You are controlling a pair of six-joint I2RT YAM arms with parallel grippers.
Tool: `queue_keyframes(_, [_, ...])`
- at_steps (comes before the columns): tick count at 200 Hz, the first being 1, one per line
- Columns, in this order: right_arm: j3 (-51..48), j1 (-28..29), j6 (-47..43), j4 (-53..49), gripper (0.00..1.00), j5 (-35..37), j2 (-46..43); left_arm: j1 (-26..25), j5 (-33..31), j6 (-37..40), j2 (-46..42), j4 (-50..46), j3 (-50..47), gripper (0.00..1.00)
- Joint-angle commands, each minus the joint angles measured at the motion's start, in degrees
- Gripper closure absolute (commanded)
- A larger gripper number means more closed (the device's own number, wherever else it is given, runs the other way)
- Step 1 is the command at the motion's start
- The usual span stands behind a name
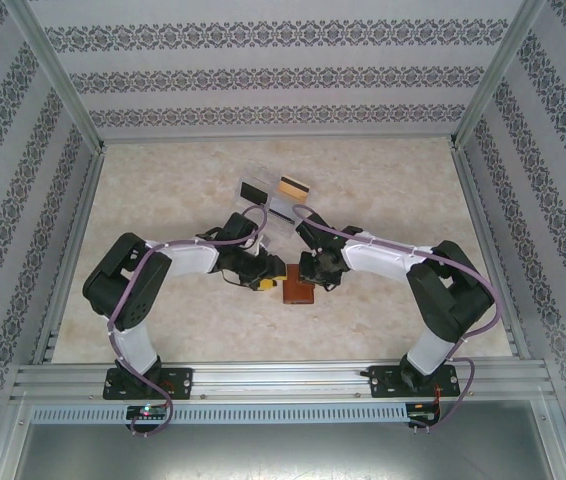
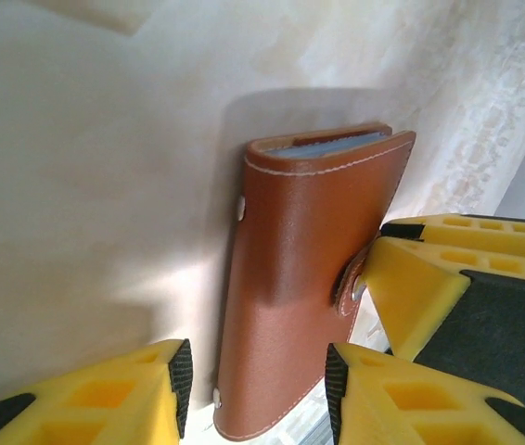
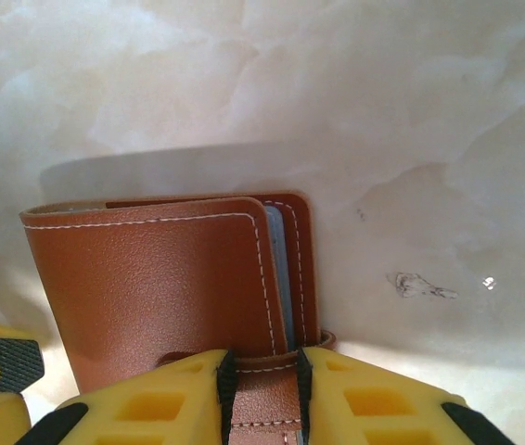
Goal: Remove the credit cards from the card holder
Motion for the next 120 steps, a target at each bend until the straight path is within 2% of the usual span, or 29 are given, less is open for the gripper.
queue_keyframes(1, [-1.9,0.1,1.6,3.9,0.71,-2.3,2.7,-0.4,1.0,-1.0,1.8,2.0,0.9,0.56])
queue_keyframes(120, [-5.0,-0.3,4.6,9.7,0.72,-5.3,1.5,-0.4,6.2,-4.4,3.3,16.1,-1.2,0.58])
